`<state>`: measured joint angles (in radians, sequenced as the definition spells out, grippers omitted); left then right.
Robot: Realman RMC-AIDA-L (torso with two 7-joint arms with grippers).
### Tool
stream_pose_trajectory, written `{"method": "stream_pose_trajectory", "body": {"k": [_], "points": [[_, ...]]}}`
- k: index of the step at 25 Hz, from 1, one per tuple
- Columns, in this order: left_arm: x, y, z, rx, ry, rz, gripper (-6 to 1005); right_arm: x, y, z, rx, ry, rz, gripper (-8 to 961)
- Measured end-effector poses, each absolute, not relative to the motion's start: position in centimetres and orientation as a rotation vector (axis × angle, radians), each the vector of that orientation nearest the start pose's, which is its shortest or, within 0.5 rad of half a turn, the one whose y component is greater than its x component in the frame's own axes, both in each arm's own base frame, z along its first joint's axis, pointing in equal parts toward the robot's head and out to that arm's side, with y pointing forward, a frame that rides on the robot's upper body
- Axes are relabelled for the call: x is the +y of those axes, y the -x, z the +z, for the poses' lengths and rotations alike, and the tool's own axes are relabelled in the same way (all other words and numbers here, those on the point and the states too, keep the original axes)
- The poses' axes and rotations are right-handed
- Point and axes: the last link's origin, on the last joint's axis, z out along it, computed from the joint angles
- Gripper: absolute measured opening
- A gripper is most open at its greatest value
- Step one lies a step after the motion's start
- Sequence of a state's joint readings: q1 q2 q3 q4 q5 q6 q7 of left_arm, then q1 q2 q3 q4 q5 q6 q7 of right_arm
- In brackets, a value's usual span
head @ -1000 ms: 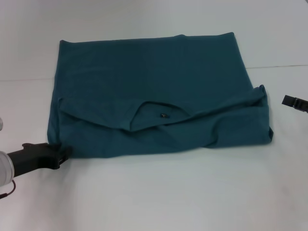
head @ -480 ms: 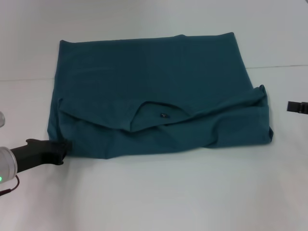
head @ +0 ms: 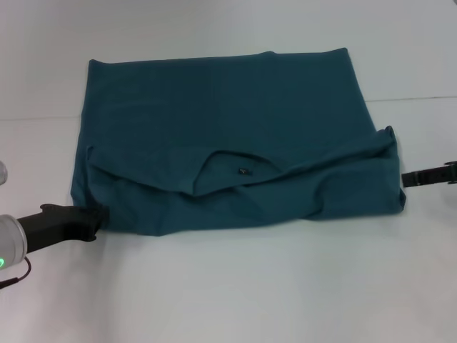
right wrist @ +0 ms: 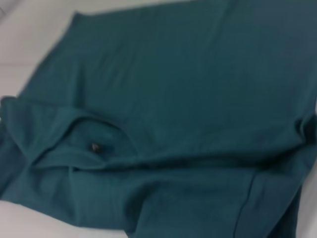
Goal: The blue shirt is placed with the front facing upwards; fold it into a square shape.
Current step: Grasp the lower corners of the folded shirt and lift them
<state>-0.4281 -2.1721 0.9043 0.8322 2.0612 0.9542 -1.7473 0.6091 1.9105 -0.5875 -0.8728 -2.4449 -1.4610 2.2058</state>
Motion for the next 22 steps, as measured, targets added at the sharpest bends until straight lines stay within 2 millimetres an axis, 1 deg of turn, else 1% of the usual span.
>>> {"method": "stream_pose_trajectory", "body": {"k": [2,4,9,11,17,22], "points": [[36.3,30.0,-1.5,-0.982,2.259,-0.326,26,38.1,-30.6,10.6,1.407,2.235,0.139,824],[36.4,30.0,-1.5,-0.981,2.26,-0.327,26,38.2,-30.3,10.1,1.406,2.24,0.121,823],[36.3,30.0,-1.5,-0.987,2.26,-0.329,26,38.7,-30.5,8.5,1.384,2.229,0.04,822],[36.3,30.0,-1.6,-0.987,2.262,-0.33,26,38.8,-30.3,7.8,1.374,2.234,0.03,821],[36.3,30.0,-1.5,-0.988,2.266,-0.336,26,39.4,-30.0,6.7,1.346,2.209,0.036,819],[36.3,30.0,-1.4,-0.99,2.265,-0.337,26,39.9,-30.1,5.1,1.358,2.201,0.032,817]]}}
